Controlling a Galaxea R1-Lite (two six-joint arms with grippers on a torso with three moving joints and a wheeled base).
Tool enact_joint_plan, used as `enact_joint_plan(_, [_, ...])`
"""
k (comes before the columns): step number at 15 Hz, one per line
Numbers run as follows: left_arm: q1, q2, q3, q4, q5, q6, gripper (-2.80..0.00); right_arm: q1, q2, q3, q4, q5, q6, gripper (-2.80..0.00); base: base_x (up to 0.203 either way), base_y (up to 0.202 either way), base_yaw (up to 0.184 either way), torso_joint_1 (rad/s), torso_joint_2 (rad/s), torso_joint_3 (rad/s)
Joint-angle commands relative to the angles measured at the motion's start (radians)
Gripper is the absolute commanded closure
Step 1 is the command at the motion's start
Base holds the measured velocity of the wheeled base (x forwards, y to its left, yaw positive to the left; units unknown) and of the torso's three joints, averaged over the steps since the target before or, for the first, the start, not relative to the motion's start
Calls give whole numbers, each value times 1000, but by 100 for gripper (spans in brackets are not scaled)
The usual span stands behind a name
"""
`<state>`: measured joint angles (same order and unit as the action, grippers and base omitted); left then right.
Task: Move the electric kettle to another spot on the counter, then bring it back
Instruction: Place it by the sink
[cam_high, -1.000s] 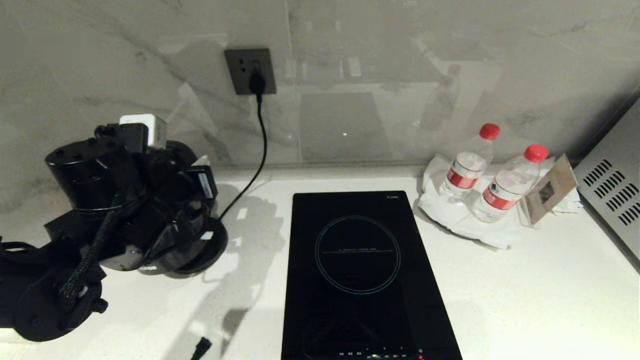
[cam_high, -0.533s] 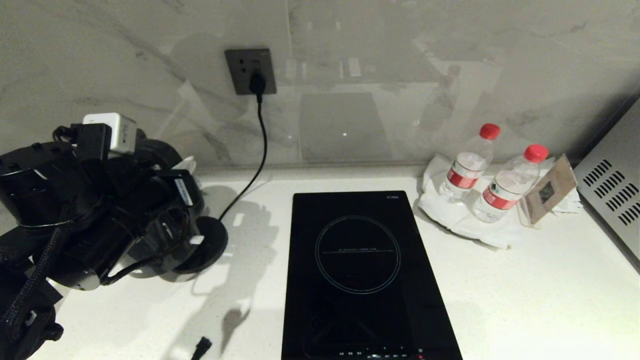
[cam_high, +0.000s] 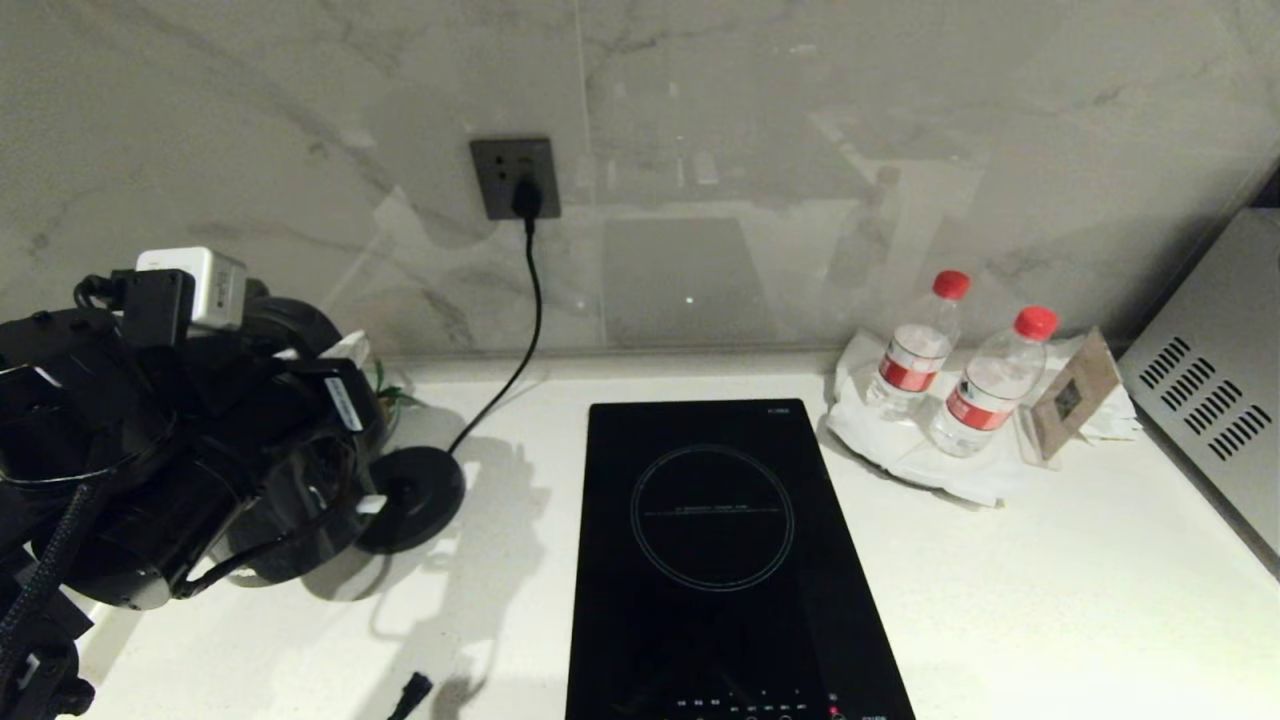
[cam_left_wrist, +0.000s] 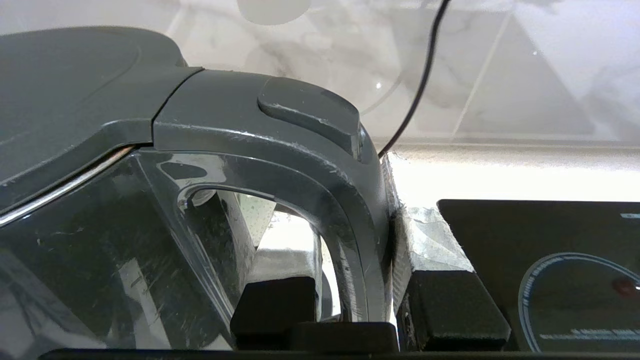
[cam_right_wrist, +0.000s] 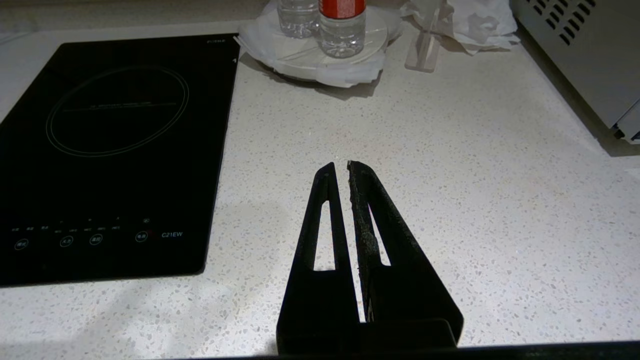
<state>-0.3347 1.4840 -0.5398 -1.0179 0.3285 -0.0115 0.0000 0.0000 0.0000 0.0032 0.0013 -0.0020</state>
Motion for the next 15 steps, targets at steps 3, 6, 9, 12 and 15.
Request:
enact_joint_plan(3, [1, -1, 45, -7, 1, -5, 0, 0, 0, 0, 0, 0, -1, 0, 0, 0, 0, 3, 4, 201])
enact_joint_plan(6, [0, -4, 66, -8, 3, -19, 0, 0, 0, 0, 0, 0, -1, 0, 0, 0, 0, 2, 3, 204])
enact_joint_plan(9, [-1, -14, 92, -8, 3, -19, 0, 0, 0, 0, 0, 0, -1, 0, 0, 0, 0, 0, 6, 200])
enact_joint_plan(12, [1, -21, 110, -8, 3, -40, 0, 0, 0, 0, 0, 0, -1, 0, 0, 0, 0, 4, 2, 200])
enact_joint_plan(15, [2, -21, 123, -8, 3, -45, 0, 0, 0, 0, 0, 0, -1, 0, 0, 0, 0, 3, 5, 202])
